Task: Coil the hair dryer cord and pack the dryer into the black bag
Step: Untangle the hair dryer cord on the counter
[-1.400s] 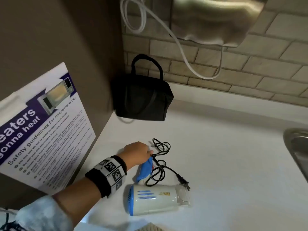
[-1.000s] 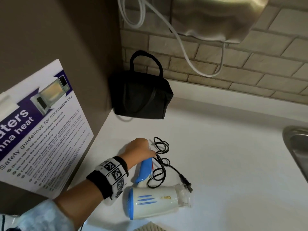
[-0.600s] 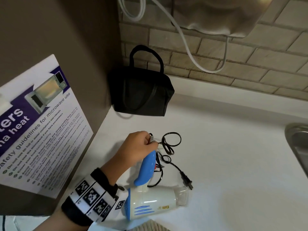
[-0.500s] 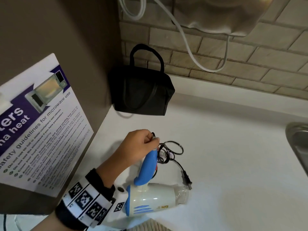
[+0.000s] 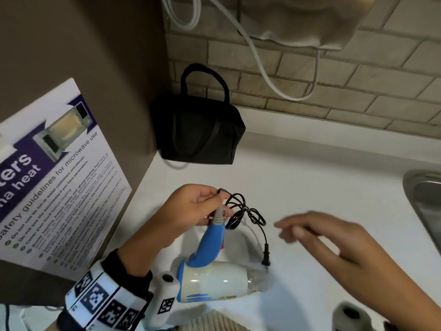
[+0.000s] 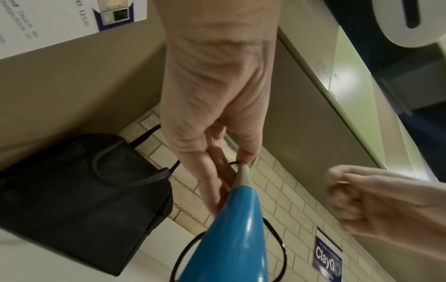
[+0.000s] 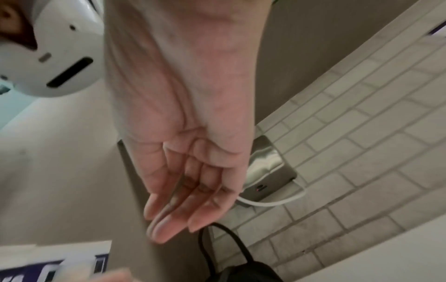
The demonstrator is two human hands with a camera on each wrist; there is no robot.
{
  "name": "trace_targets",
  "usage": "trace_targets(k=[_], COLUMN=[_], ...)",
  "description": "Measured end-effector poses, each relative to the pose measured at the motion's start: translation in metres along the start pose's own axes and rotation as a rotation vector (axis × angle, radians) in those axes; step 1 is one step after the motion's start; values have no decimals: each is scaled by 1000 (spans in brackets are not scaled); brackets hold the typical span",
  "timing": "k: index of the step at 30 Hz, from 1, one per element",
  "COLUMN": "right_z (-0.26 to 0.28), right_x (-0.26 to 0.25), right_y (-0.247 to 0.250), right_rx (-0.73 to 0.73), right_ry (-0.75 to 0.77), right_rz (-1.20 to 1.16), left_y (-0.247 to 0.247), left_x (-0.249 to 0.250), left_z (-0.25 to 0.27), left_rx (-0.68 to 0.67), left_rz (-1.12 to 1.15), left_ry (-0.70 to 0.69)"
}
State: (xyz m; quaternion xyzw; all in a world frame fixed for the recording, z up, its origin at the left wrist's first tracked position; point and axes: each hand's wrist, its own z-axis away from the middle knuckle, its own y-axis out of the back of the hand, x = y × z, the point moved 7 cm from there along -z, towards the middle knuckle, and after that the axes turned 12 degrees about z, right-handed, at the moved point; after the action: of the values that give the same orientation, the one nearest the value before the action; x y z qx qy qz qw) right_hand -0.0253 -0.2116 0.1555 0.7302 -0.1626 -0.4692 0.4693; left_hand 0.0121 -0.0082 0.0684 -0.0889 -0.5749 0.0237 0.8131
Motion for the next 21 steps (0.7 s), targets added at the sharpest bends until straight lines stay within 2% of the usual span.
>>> trace_targets(k=[4,8,13,16,21], right_z=[-45,-82,-116,-126,-135], right_x=[2,1,-10,-7,7], right_y=[-13,-26,-57,-73,-82], right_rx=[8,16,-124,-244,-206], right_ry=[89,163,248,227,139], right_rz=[85,70,83,31,11], left_y=[1,2,-2,-2,-1], left_x=[2,8,9,9,6], left_z=[0,0,-2,-8,-20], left_rx=[-73,-142,-195,-155,-157], left_rz=[15,-9,-57,-77,8], left_ry=[25,3,-9,-19,-42])
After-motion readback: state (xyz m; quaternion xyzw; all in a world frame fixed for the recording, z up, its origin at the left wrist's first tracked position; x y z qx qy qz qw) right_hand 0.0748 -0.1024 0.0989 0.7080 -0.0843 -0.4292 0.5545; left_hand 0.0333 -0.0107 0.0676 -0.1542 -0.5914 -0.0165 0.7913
